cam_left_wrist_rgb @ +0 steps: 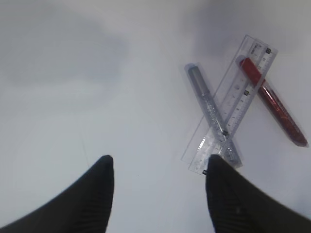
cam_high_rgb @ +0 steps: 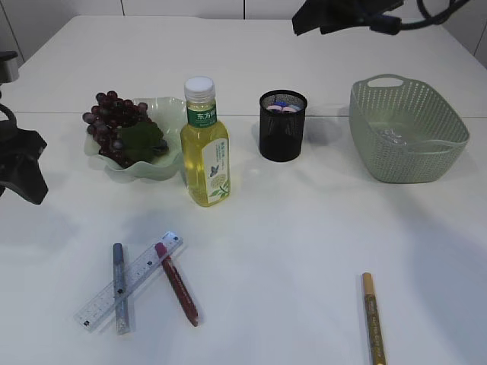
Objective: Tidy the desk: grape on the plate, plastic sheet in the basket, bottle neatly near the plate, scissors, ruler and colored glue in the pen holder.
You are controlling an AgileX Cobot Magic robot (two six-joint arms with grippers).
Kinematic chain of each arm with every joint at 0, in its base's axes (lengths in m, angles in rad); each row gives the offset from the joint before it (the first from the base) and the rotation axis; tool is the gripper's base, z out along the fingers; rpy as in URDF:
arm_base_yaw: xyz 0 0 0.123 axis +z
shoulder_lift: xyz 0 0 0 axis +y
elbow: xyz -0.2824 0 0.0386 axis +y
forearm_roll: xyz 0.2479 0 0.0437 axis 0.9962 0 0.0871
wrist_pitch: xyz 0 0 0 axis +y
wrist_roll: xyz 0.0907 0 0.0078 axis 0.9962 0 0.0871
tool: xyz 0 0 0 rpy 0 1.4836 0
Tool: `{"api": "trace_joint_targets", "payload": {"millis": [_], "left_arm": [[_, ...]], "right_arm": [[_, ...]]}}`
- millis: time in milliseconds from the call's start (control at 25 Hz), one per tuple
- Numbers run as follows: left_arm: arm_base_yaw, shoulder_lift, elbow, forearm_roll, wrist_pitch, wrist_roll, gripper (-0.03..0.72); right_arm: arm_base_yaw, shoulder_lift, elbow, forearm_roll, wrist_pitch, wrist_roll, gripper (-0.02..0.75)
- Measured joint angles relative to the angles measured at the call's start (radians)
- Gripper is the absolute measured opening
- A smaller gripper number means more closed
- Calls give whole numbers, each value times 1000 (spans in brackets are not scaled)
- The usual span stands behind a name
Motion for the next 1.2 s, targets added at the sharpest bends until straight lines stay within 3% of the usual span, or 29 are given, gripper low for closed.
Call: {"api": "trace_joint_targets", "payload": {"millis": [280, 440, 920, 1200], "left_arm": [[0, 0, 0, 0, 0, 0, 435], [0, 0, 0, 0, 0, 0, 435], [0, 0, 0, 0, 15, 0, 435], [0, 0, 0, 0, 19, 0, 435]], "right_arm": [[98, -147, -2, -345, 220, 391, 426], [146, -165, -2, -497, 378, 508, 426], [258, -186, -2, -571, 402, 610, 424], [270, -200, 89, -575, 402, 617, 422]]}}
